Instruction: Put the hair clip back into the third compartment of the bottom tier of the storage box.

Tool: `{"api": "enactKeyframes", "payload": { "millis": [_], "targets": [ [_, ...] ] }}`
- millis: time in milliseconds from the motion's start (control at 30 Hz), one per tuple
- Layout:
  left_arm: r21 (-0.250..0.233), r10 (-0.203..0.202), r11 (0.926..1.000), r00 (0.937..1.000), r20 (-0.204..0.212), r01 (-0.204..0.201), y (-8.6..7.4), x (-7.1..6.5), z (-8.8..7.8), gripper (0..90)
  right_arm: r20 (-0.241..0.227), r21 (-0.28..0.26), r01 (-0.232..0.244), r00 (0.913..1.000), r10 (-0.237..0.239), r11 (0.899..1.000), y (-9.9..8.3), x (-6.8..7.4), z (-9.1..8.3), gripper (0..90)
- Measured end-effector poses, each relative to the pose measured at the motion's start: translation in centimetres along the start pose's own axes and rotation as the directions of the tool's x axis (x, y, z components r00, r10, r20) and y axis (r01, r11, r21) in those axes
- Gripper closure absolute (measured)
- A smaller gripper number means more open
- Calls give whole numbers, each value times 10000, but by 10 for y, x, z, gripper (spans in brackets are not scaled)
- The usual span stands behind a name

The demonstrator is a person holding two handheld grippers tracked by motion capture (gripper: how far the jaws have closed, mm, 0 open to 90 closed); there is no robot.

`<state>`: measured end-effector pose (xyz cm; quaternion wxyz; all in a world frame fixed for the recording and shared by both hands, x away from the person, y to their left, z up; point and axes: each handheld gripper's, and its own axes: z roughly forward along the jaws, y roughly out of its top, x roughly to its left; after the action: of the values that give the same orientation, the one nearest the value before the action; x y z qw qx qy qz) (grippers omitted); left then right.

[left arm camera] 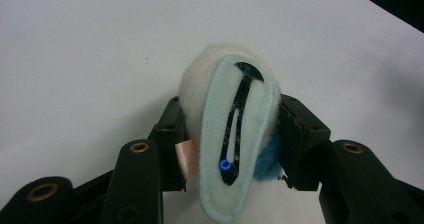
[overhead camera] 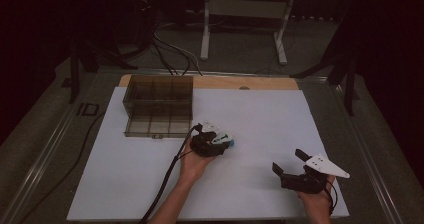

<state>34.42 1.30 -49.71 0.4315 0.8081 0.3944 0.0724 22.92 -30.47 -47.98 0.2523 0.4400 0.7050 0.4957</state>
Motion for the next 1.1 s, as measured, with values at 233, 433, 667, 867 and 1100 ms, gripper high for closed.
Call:
{"api": "enactKeyframes", "payload": {
  "millis": [233,433,667,867,1100],
  "targets": [
    [-85,-26,10000,10000,-2,26,2,2,-4,549,2,-1,6,10000,-6,10000,0,0,0,13],
    [-204,-48,9998,9999,-93,46,3,4,-7,549,25,-7,4,10000,-4,10000,0,0,0,13],
    [-302,-153,9994,9997,-180,147,4,8,-12,549,6,-42,-19,10000,19,10000,0,0,0,12],
    [-357,-231,9991,9996,-189,224,5,13,-16,549,9,-35,-10,10000,10,10000,0,0,0,13],
    [-479,-331,9983,9991,-269,318,6,18,-23,549,8,-41,-18,10000,18,10000,0,0,0,13]
  ]
}}
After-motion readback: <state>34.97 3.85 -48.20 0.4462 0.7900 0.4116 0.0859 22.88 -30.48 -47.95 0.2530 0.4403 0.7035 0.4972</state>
